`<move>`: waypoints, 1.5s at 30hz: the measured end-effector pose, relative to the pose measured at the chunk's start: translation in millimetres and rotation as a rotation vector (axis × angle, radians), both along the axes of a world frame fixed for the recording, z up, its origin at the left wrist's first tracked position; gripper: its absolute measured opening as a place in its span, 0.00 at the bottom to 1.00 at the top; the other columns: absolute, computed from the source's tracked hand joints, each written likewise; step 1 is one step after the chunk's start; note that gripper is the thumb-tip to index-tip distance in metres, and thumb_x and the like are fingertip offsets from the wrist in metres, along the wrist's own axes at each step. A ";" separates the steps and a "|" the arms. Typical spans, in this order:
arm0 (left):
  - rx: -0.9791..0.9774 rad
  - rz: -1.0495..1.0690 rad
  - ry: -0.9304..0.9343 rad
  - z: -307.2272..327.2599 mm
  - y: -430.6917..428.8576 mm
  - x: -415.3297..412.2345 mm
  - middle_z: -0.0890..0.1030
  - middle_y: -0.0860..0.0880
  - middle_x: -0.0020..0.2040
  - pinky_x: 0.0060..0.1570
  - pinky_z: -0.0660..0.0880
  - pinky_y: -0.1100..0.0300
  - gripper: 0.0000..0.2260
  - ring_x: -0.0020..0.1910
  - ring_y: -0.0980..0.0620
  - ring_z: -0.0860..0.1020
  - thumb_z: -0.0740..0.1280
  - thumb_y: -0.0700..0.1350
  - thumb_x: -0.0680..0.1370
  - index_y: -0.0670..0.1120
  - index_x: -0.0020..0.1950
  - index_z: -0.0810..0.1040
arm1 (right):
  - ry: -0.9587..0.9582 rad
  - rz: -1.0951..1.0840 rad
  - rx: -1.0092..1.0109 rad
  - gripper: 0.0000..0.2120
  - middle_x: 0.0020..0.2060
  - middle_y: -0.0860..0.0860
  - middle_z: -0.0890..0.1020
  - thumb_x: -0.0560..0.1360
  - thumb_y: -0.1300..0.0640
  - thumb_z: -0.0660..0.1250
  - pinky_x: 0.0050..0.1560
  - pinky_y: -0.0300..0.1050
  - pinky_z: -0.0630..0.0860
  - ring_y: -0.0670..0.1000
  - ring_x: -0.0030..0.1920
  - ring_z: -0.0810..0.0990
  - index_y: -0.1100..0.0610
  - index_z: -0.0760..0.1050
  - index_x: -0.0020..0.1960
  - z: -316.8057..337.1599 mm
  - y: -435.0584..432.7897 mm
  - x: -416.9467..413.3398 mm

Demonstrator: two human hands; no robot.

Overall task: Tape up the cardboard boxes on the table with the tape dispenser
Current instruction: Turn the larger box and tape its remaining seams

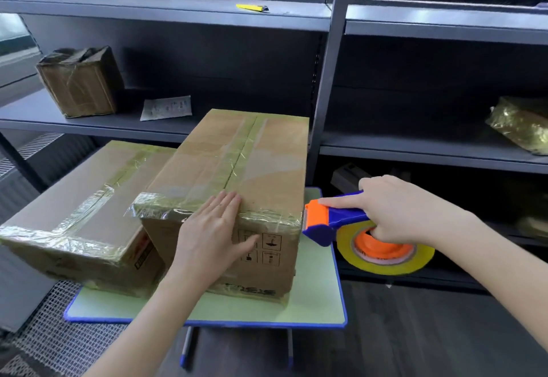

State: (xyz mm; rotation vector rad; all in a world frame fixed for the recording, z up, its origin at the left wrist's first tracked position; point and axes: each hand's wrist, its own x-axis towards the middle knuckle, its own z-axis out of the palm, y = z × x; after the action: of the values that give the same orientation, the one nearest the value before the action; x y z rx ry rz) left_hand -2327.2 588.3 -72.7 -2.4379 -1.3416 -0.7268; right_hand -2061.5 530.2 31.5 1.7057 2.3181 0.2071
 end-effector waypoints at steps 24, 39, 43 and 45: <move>-0.135 -0.303 -0.125 -5.1 -25.6 67.2 0.79 0.45 0.62 0.66 0.69 0.56 0.26 0.64 0.49 0.75 0.57 0.44 0.66 0.40 0.61 0.79 | -0.067 0.047 -0.042 0.36 0.36 0.48 0.62 0.77 0.61 0.55 0.36 0.42 0.59 0.48 0.34 0.61 0.30 0.47 0.72 -18.9 6.0 14.8; 0.220 -0.067 -0.291 -35.0 -17.4 100.7 0.83 0.46 0.53 0.59 0.72 0.57 0.11 0.55 0.51 0.81 0.63 0.41 0.77 0.40 0.51 0.84 | 0.090 -0.177 -0.109 0.38 0.36 0.49 0.66 0.73 0.60 0.58 0.38 0.43 0.68 0.50 0.35 0.68 0.31 0.47 0.73 -35.8 14.6 27.7; 0.256 -0.062 -0.305 -39.6 -18.7 108.0 0.83 0.46 0.53 0.60 0.72 0.56 0.11 0.54 0.50 0.81 0.63 0.40 0.76 0.40 0.52 0.84 | 0.102 -0.183 -0.108 0.39 0.35 0.48 0.64 0.73 0.60 0.59 0.34 0.42 0.66 0.48 0.33 0.65 0.32 0.47 0.74 -37.8 13.8 28.2; 0.257 -0.073 -0.319 -40.2 -17.1 107.3 0.83 0.46 0.53 0.60 0.72 0.56 0.10 0.54 0.50 0.81 0.64 0.39 0.76 0.40 0.52 0.84 | 0.106 -0.200 -0.086 0.38 0.35 0.48 0.64 0.73 0.58 0.59 0.35 0.42 0.64 0.48 0.33 0.65 0.33 0.46 0.74 -37.8 13.2 30.4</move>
State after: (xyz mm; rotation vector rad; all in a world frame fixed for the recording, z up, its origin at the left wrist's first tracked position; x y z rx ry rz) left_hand -2220.0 571.3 -112.9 -2.2422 -1.1772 -1.2661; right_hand -2031.1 543.4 -6.2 1.9307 2.1729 -0.0216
